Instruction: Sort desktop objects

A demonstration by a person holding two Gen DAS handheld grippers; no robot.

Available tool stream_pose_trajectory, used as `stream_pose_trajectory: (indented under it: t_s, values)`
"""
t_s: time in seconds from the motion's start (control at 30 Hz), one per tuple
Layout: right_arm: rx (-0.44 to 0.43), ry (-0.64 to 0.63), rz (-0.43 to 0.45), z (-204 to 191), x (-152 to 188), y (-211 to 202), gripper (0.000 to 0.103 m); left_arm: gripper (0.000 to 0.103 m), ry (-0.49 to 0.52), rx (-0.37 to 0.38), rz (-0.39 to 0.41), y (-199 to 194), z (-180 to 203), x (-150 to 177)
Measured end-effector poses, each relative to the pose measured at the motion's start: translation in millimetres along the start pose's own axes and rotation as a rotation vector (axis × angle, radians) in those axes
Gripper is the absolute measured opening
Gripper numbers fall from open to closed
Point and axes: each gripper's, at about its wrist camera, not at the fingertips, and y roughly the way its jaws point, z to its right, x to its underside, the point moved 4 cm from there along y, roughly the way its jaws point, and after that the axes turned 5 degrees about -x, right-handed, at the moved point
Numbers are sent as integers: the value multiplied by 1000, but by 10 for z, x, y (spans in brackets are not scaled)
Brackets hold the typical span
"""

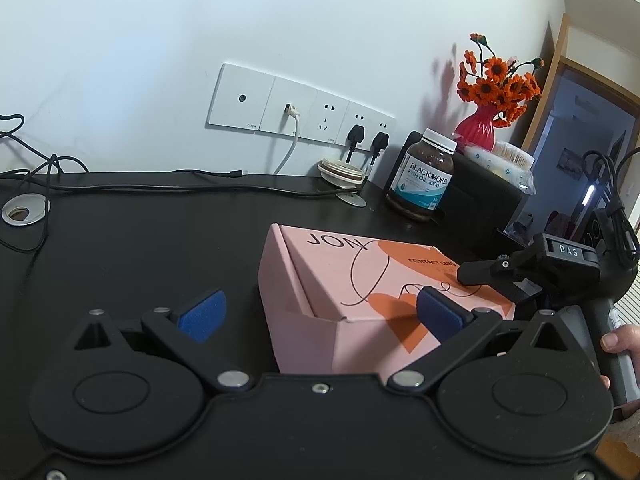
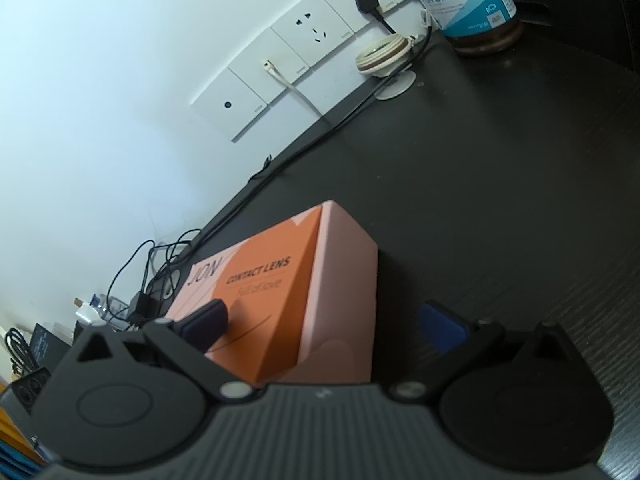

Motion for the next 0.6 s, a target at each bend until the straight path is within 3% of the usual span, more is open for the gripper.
stream_pose_trajectory:
  t_s: [0.6]
  values:
    - [-14, -27, 25, 31, 46, -7, 102, 103, 0, -25, 12, -5, -26, -14]
